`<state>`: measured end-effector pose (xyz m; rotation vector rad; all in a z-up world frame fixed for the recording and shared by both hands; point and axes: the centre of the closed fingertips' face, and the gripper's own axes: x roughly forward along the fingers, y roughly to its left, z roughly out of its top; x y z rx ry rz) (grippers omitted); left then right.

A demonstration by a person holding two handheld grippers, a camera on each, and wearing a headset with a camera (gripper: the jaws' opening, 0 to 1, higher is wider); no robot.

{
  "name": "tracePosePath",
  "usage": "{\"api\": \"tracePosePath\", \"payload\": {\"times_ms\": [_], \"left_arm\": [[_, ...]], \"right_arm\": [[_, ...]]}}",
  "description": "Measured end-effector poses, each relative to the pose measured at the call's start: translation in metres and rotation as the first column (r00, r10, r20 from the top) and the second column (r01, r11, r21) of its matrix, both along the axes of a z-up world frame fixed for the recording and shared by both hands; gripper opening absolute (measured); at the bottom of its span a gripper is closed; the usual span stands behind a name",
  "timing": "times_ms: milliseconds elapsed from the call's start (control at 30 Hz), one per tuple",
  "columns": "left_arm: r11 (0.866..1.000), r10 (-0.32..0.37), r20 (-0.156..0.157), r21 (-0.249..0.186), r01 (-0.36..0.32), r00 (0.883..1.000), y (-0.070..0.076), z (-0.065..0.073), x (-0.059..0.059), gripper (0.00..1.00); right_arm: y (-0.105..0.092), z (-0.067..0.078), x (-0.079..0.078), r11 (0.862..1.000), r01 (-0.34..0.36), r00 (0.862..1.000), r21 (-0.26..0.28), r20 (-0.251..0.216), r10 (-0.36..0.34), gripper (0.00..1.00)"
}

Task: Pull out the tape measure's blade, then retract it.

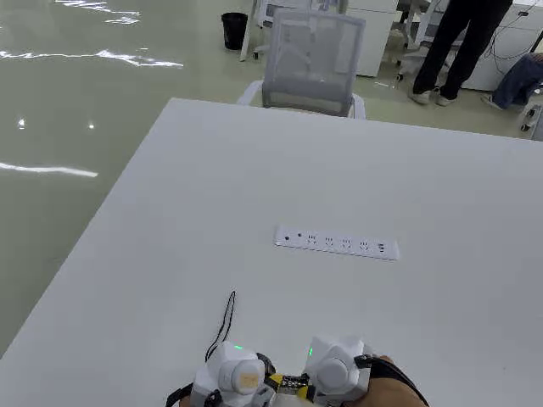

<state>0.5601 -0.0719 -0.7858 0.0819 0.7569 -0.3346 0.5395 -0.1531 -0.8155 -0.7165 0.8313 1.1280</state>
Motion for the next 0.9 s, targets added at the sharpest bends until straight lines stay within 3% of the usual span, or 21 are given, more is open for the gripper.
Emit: {"api": "tracePosePath", "payload": {"times_ms": [900], "left_arm": [[1.0, 0.001, -0.005, -0.005, -0.001, 1.0, 0.001, 0.0, 0.001, 0.59]], "right_arm": [[0.019, -0.001, 0.001, 1.0, -0.007, 1.0, 0.026, -0.018, 0.007, 0.12]]}}
